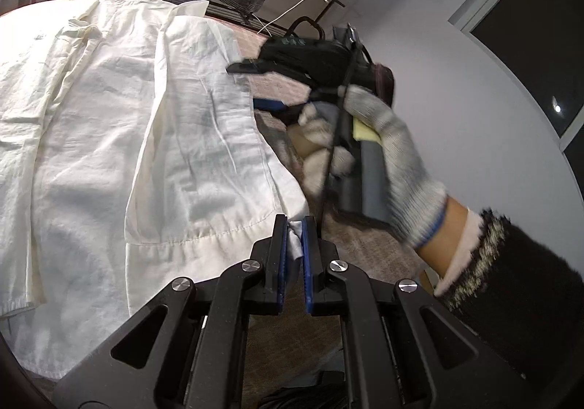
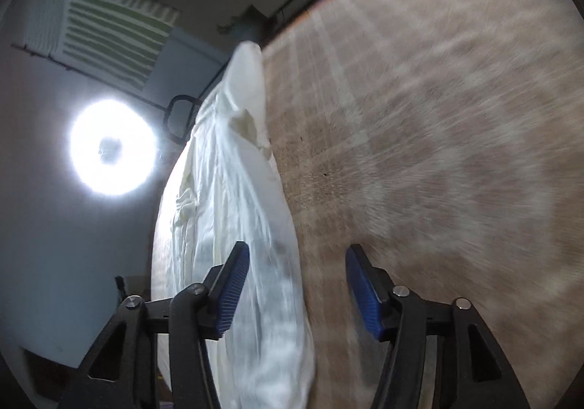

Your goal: Fold small clothes

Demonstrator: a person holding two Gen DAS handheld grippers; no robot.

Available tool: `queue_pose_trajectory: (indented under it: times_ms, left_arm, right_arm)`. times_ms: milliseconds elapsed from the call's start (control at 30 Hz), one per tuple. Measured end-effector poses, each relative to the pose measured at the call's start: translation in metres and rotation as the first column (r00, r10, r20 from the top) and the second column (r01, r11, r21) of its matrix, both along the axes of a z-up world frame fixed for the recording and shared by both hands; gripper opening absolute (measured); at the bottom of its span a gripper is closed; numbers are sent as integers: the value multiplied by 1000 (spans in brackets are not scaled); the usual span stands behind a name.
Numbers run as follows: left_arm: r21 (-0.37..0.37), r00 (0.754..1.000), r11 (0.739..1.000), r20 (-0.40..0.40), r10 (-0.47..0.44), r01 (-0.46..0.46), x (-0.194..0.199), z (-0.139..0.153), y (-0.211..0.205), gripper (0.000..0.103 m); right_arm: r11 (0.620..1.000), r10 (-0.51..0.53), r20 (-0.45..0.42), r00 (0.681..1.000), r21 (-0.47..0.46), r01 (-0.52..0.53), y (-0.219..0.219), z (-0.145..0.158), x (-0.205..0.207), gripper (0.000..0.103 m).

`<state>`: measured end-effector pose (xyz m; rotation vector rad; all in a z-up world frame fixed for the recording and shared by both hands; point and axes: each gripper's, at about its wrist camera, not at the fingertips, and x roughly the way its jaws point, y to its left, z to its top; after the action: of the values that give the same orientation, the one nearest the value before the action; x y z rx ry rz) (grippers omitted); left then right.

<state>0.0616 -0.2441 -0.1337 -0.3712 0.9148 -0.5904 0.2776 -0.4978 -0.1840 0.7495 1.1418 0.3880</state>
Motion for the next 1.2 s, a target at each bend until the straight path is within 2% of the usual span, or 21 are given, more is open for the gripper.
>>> queue_pose_trajectory:
  times_ms: [33, 67, 100, 200, 300, 400, 500, 667, 733, 933, 1000, 1067, 1100, 1133, 1167, 1200]
  left_arm:
    - [5, 1000, 1000, 1, 3, -3, 0, -1, 2, 5]
    - [8, 1000, 1000, -3, 7, -7, -1, -3, 4, 5]
    - [15, 1000, 1000, -5, 9, -9, -2, -4, 6, 5]
    - [33, 1000, 999, -7, 15, -15, -7, -9, 15, 5]
    - [38, 1000, 999, -15, 23, -22, -14, -11, 25, 5]
    - [36, 999, 999, -21, 27, -26, -22, -10, 36, 4]
    - [25, 998, 999, -31, 49, -48, -29, -10, 51, 4]
    - [2, 994, 996, -62, 92, -92, -36, -12, 79, 3]
    - [3, 991, 994, -77, 109, -109, -40, -15, 89, 3]
    - [3, 982, 989, -114, 150, -151, -37, -22, 108, 3]
    - [2, 980, 988, -120, 156, -157, -37, -22, 109, 3]
    - [8, 981, 988, -119, 153, -153, -37, -20, 111, 3]
    - [10, 982, 988, -115, 152, -152, -37, -19, 113, 3]
    - [13, 983, 989, -108, 150, -149, -39, -18, 115, 3]
    - [19, 984, 989, -100, 146, -145, -41, -15, 116, 3]
    - [25, 986, 990, -89, 143, -141, -43, -12, 117, 3]
  right_arm:
    - [1000, 1, 12, 1000, 4, -1, 4, 1, 4, 50]
    - [1000, 18, 11, 1000, 9, -18, 9, 1, 9, 23]
    - [999, 41, 0, 999, -11, -41, 18, 3, 14, 7]
    - [983, 86, 11, 996, -165, -83, 42, 20, 16, 0]
    - [958, 91, 33, 995, -276, -79, 61, 41, 15, 0]
    - [898, 130, 77, 989, -433, -84, 90, 64, 11, 0]
    - [854, 155, 95, 983, -513, -85, 117, 74, 13, 0]
    - [798, 252, 99, 963, -583, -149, 166, 78, 18, 0]
    - [787, 294, 93, 951, -588, -186, 187, 77, 19, 0]
    - [738, 370, 32, 928, -617, -273, 233, 50, 24, 0]
    - [736, 381, 15, 924, -610, -294, 238, 44, 26, 1]
    - [756, 393, 2, 920, -570, -322, 236, 38, 28, 12]
    - [779, 396, 3, 918, -530, -334, 231, 39, 28, 23]
    - [801, 392, 9, 920, -496, -336, 228, 40, 28, 29]
    - [843, 380, 28, 925, -421, -334, 217, 47, 27, 29]
    - [864, 374, 45, 926, -380, -330, 209, 54, 25, 29]
